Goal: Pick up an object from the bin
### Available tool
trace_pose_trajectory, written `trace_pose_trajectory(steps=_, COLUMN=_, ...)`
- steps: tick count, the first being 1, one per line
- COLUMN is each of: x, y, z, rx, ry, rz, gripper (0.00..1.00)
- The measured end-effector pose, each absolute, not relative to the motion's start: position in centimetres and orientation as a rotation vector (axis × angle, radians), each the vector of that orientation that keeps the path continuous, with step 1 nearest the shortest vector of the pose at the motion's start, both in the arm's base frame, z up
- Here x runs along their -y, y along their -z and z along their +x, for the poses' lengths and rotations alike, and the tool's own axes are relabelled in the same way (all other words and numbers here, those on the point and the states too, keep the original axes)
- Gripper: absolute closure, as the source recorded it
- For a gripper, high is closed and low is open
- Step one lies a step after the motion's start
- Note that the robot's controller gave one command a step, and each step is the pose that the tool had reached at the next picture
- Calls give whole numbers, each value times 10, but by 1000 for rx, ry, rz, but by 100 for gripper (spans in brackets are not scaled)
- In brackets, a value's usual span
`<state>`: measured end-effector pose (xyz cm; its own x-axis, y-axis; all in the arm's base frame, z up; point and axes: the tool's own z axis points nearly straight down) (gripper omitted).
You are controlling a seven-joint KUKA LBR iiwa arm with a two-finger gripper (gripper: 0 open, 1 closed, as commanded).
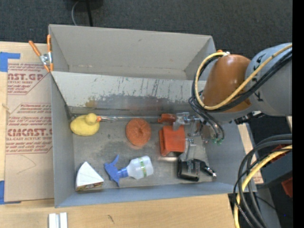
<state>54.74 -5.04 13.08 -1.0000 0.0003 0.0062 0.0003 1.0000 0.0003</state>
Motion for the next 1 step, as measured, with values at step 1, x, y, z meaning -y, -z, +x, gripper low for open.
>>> trace_pose_trajectory(steps=1, x=50, y=-135, z=549, rx=3143, ry=-1, rz=1, gripper=0)
